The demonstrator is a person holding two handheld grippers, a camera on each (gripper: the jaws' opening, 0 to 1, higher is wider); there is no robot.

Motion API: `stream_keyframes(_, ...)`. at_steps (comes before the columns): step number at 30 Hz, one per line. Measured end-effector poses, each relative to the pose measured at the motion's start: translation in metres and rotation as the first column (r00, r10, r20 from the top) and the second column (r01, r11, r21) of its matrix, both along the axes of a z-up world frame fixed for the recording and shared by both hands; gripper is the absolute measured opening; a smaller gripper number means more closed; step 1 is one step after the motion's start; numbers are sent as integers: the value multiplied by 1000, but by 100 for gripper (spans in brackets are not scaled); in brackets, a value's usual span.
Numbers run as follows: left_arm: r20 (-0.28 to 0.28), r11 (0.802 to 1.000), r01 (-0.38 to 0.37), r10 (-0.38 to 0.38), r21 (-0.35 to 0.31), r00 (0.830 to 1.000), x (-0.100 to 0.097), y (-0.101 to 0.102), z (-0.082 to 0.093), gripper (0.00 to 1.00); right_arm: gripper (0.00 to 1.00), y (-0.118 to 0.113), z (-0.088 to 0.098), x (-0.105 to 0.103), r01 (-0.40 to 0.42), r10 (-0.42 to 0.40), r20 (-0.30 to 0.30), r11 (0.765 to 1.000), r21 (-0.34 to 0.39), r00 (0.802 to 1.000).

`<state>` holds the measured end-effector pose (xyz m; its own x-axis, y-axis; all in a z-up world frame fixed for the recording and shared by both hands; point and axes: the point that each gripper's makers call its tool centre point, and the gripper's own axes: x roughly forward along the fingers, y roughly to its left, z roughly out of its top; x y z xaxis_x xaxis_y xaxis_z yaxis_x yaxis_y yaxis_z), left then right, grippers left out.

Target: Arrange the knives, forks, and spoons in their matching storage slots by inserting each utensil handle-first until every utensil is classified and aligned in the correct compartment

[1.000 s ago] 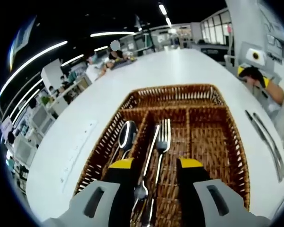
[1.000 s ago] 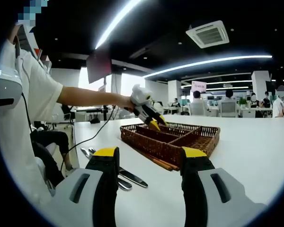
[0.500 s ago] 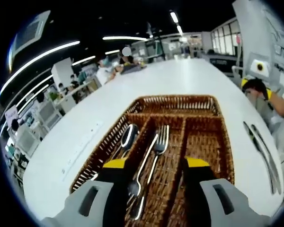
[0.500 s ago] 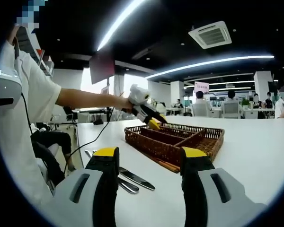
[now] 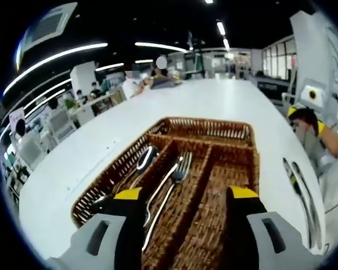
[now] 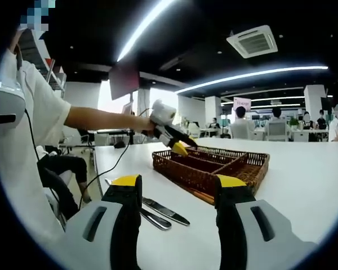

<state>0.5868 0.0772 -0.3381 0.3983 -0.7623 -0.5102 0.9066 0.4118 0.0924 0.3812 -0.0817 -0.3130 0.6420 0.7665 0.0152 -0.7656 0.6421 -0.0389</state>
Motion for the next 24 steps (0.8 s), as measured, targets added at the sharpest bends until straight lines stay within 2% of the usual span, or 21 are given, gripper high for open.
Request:
stream_keyframes(3, -16, 1000, -21, 21, -2, 1000, -3, 1, -2, 59, 53, -1, 0, -2, -2, 2, -6, 1000, 6, 1000)
stream_keyframes(11, -11, 997, -68, 68, -47, 998, -11, 3, 1, 60, 53, -1, 0, -4, -8, 8, -6, 1000, 0, 1000)
stream_keyframes(13, -3, 996, -73, 73, -43, 997, -15, 4, -1, 61, 53, 0, 0, -5, -11, 11, -6, 1000, 2, 1000)
stream_keyframes(16, 70, 995, -52, 57, -80, 996, -15, 1, 9, 64, 53, 2, 1, -6, -16, 16, -7, 1000, 4, 1000)
stream_keyframes(17, 76, 995, -54, 60, -84, 995, -17, 1, 10, 63, 53, 3, 1, -7, -18, 18, -4, 1000, 1, 1000)
stream_keyframes(21, 49, 992, -69, 74, -104, 996, -24, 1, 5, 66, 53, 3, -1, -9, -18, 18, -7, 1000, -9, 1000)
stream_keyframes(24, 65, 993, -67, 73, -100, 995, -29, 1, 1, 66, 53, 0, -1, -10, -14, 14, -8, 1000, -7, 1000)
